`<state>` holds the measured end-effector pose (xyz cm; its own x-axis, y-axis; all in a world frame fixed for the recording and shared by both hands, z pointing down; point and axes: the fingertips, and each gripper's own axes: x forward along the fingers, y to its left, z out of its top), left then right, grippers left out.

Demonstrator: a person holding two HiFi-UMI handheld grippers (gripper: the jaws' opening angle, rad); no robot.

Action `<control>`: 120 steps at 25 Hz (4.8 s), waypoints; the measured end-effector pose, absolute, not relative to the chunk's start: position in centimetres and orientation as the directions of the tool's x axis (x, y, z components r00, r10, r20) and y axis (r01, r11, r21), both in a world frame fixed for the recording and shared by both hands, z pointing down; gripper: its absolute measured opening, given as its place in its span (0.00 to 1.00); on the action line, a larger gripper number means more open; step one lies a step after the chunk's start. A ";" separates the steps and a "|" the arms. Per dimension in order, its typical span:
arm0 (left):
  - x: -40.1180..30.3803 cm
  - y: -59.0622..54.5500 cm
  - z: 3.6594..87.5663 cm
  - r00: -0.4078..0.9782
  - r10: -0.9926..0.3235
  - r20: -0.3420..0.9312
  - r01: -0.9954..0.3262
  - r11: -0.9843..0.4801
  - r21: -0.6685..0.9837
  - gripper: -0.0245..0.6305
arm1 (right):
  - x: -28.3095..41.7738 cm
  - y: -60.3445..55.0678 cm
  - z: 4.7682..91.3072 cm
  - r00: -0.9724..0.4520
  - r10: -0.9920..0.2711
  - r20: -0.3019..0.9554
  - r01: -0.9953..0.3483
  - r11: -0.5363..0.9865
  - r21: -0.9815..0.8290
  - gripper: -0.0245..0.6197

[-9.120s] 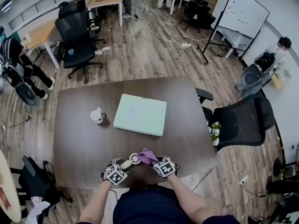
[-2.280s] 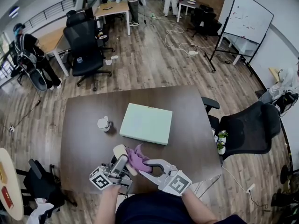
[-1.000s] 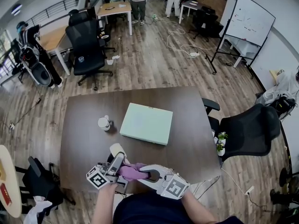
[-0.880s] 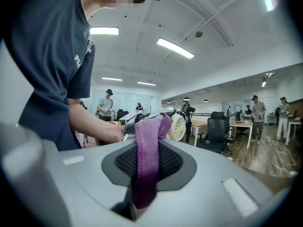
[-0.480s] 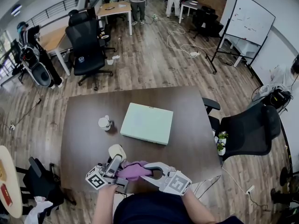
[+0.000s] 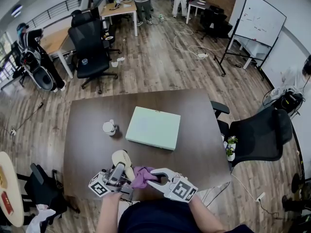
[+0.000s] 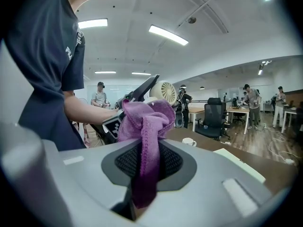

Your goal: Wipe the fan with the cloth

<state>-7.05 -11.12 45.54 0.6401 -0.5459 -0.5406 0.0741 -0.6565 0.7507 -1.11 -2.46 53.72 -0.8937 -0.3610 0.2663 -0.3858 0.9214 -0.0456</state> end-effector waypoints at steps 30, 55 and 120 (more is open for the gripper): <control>-0.9 -5.3 45.7 0.873 -0.244 -0.423 0.109 -0.748 0.655 0.62 | 0.9 -4.6 50.6 -0.816 -0.530 0.231 -0.548 0.837 -0.014 0.16; 1.6 -2.5 50.9 0.984 -0.146 -0.101 -0.068 -0.834 0.547 0.62 | 3.6 -7.2 49.2 -0.704 -0.686 0.184 -0.699 0.715 -0.013 0.16; -1.3 -4.7 67.7 0.810 -0.253 0.528 -0.399 -0.899 0.182 0.62 | 2.8 -3.0 55.2 -0.743 -0.572 0.349 -0.624 0.780 -0.050 0.16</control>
